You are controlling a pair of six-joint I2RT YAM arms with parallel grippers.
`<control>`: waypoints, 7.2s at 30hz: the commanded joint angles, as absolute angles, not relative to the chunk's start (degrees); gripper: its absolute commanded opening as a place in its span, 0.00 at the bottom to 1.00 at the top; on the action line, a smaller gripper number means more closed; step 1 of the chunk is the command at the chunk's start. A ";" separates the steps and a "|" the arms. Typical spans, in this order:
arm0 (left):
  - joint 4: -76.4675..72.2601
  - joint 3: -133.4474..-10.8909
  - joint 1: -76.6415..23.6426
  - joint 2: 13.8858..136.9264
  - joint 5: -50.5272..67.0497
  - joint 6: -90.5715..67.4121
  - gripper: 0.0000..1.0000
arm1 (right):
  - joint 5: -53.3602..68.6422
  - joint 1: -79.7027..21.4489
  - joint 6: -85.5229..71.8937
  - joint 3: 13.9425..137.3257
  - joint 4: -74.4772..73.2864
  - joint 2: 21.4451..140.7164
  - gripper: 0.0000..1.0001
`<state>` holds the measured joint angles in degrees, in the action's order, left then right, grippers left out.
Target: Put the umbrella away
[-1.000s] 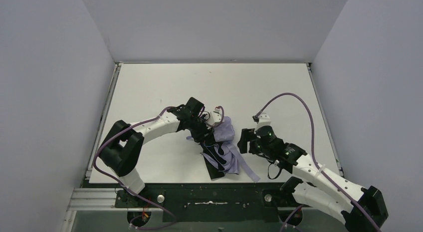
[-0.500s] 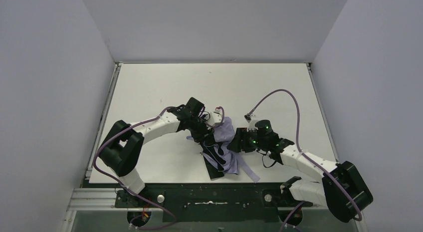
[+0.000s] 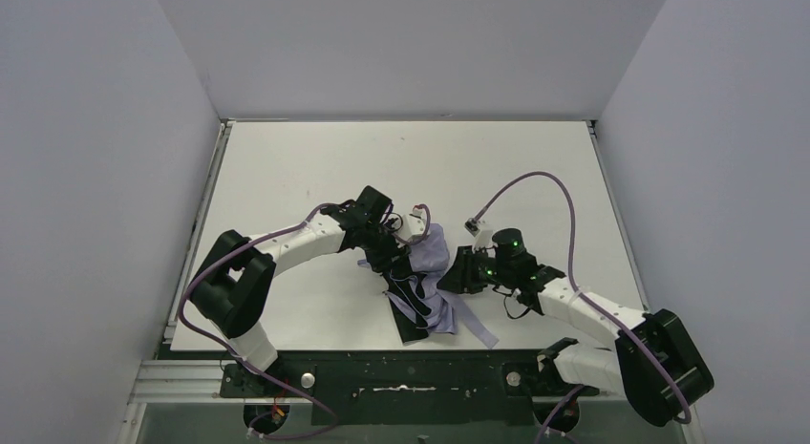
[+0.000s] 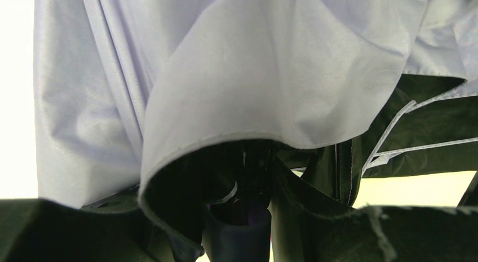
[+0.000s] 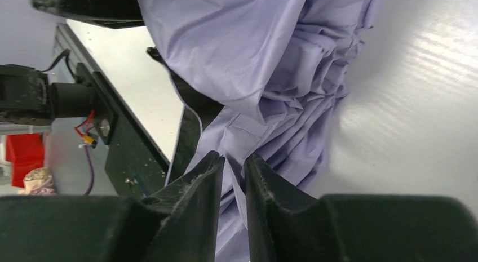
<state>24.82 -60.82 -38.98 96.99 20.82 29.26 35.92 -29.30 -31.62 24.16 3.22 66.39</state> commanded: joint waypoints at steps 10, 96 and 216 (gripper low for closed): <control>23.04 -64.37 -39.02 97.18 16.11 29.00 0.00 | 37.84 -33.76 -37.91 19.83 3.29 56.12 0.00; 6.40 -52.85 -49.91 97.21 3.11 49.73 0.00 | 1.94 -28.68 -21.81 45.36 -32.32 49.47 0.51; 2.11 -44.11 -44.58 71.10 6.51 -41.86 0.30 | 19.40 -39.56 16.35 50.03 -23.32 87.36 0.25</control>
